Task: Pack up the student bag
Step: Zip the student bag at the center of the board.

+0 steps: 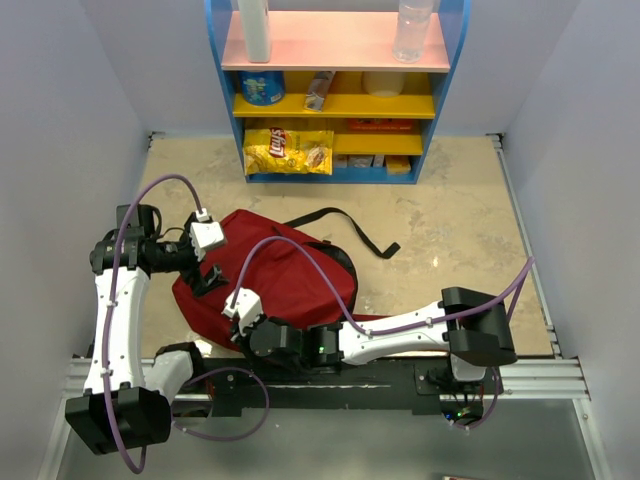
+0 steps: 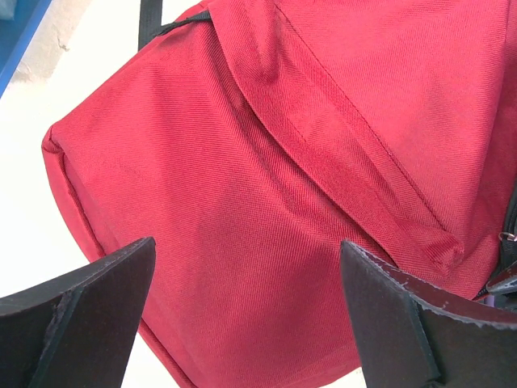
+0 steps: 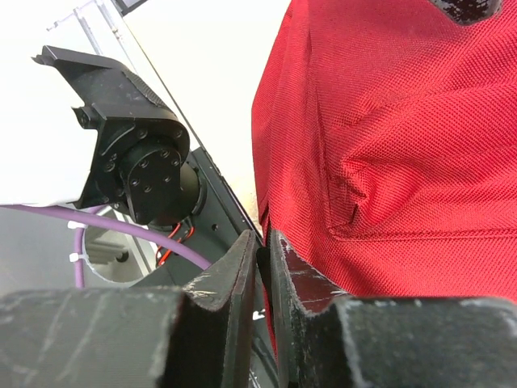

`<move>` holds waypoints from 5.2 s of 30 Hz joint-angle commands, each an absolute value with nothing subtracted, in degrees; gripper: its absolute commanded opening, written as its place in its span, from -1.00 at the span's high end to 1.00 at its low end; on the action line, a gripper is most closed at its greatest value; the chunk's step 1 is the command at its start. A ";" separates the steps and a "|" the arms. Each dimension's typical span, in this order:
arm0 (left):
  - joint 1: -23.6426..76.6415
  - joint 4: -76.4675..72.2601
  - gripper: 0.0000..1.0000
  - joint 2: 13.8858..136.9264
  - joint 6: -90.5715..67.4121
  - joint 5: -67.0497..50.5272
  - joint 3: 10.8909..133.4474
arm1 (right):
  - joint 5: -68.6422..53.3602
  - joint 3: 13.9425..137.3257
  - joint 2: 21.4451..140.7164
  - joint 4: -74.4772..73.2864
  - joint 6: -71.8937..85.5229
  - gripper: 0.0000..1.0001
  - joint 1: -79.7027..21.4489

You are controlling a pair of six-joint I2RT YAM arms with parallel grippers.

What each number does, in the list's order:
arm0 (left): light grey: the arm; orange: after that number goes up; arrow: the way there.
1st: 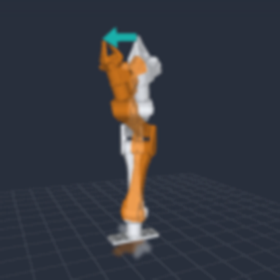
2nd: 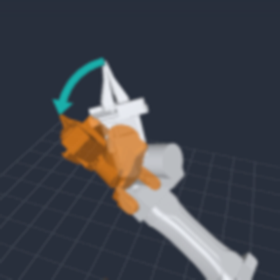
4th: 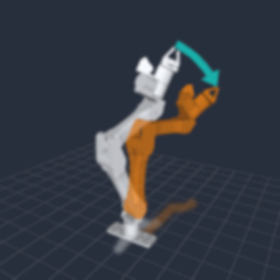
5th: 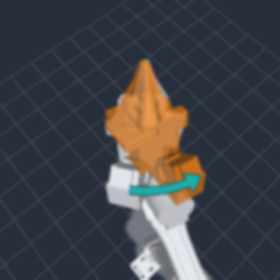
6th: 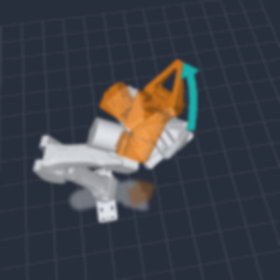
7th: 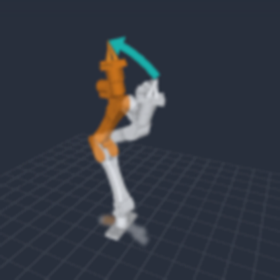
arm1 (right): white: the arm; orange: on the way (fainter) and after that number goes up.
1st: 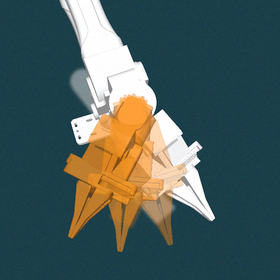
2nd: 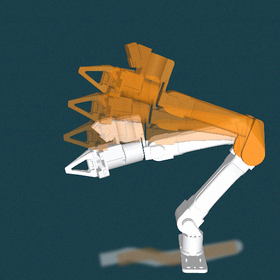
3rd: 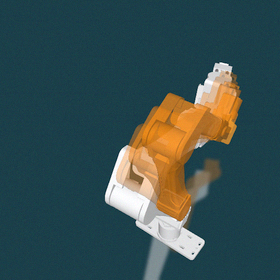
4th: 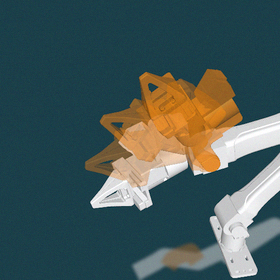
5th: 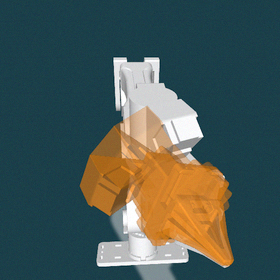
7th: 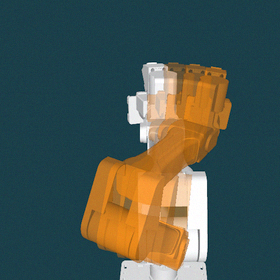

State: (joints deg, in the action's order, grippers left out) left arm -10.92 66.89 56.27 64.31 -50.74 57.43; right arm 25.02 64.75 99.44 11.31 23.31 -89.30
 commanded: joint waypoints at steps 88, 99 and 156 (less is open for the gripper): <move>14.33 34.62 0.89 69.08 58.54 -20.29 49.99 | 28.65 62.92 97.20 7.29 32.35 1.00 -70.32; 14.24 54.83 -0.10 60.30 66.96 -33.48 57.22 | 25.49 65.04 96.07 10.55 32.43 1.00 -68.47; 3.70 58.18 1.00 57.57 82.88 -27.86 46.76 | 37.26 45.09 68.29 -2.20 30.86 1.00 -61.09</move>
